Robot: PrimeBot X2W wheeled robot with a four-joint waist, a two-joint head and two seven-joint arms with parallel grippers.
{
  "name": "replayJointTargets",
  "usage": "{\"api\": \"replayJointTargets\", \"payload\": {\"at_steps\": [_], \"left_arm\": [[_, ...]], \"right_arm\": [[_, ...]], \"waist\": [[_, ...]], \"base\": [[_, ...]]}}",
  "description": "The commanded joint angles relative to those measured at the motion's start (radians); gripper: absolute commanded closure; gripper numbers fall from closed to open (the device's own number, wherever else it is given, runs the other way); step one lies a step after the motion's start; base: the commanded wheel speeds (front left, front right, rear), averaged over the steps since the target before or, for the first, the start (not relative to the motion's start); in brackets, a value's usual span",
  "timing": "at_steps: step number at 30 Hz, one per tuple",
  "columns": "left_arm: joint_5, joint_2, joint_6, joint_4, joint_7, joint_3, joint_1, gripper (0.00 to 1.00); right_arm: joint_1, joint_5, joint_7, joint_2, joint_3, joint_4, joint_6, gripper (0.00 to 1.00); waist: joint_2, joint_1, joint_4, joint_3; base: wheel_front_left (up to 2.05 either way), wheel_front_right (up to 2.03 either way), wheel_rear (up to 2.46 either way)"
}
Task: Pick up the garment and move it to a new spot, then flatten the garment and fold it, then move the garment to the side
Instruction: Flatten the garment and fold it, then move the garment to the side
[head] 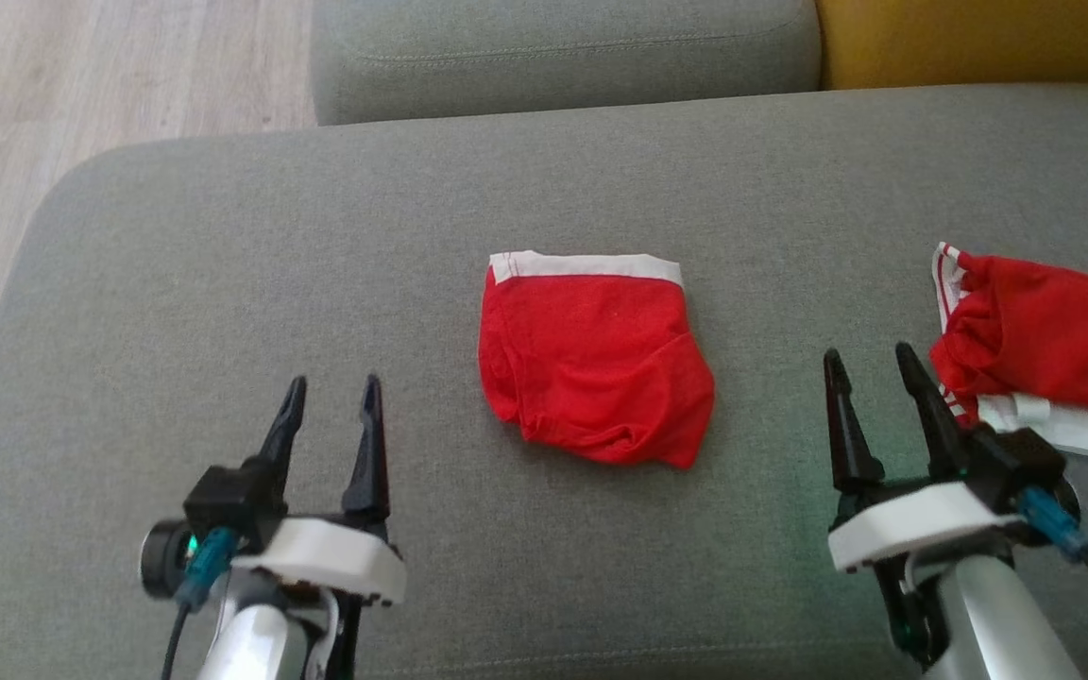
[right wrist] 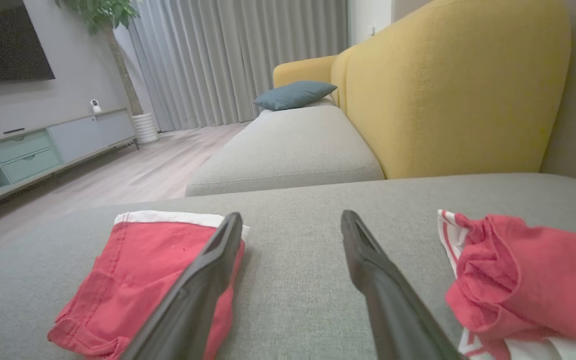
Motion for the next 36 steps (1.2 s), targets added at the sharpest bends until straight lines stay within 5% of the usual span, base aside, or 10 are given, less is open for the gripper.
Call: {"api": "replayJointTargets", "payload": {"at_steps": [1, 19, 36], "left_arm": [[0.007, 0.001, 0.002, -0.037, -0.009, 0.046, -0.02, 0.0], [0.017, -0.004, -0.013, -0.015, -0.009, 0.033, -0.041, 0.0], [0.021, -0.004, -0.012, 0.008, -0.009, -0.022, -0.101, 0.0]], "right_arm": [[-0.006, 0.014, -0.011, 0.007, 0.016, -0.05, 0.007, 0.0], [-0.008, 0.057, 0.027, 0.007, 0.02, -0.072, 0.007, 0.0], [-0.278, 0.209, 0.117, 0.007, 0.132, 0.334, 0.007, 0.0]], "waist": [[0.0, 0.0, -0.002, 0.0], [0.0, 0.0, 0.038, 0.044], [0.0, 0.0, 0.163, 0.152]], "base": [[0.0, 0.0, 0.0], [0.0, 0.0, 0.0], [0.0, 0.0, 0.0]]}}
